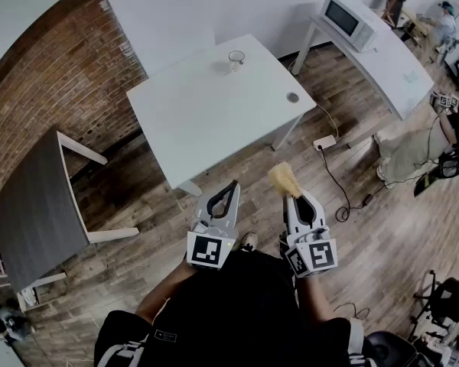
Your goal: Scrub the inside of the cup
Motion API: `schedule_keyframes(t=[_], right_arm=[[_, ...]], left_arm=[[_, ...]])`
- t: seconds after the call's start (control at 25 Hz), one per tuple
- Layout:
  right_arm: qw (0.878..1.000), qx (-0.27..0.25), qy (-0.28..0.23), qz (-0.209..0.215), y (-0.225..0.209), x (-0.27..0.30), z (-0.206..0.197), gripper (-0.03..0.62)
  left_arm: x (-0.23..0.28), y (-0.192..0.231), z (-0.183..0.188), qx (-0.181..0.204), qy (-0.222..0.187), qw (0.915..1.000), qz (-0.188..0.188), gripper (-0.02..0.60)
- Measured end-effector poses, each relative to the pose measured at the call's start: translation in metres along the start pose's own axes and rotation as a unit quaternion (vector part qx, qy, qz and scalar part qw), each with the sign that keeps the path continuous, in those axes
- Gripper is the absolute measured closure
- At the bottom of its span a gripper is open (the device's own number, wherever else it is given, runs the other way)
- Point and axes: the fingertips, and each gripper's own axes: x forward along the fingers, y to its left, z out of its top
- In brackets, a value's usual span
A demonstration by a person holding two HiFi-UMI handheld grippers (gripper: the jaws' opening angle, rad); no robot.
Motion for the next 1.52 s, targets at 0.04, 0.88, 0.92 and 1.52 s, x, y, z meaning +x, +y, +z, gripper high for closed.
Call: schedule_keyframes(t=[0.04, 0.88, 0.92, 1.52], right_arm=[[1.0, 0.0, -0.001, 0.001, 0.0, 0.0, 0.001, 0.563], [0.999, 0.016, -0.012, 0.032, -0.053, -0.023, 0.004, 0.563], [0.999, 0.016, -0.009, 0.033, -0.056, -0.021, 0.002, 0.563], [1.0, 0.006, 0.012, 0.024, -0.107, 0.099, -0.002, 0.563]], left_arm=[[0.0, 0.0, 0.0, 0.001, 0.001, 1.0, 0.0, 0.578], [0.027, -0.045, -0.008, -0.004, 0.02, 0.9991, 0.038, 0.578], [0.029, -0.046, -0.009, -0.004, 0.022, 0.999, 0.038, 0.578], [0.152, 0.036, -0.028, -0.022, 0.016, 0.9988, 0.04, 0.578]])
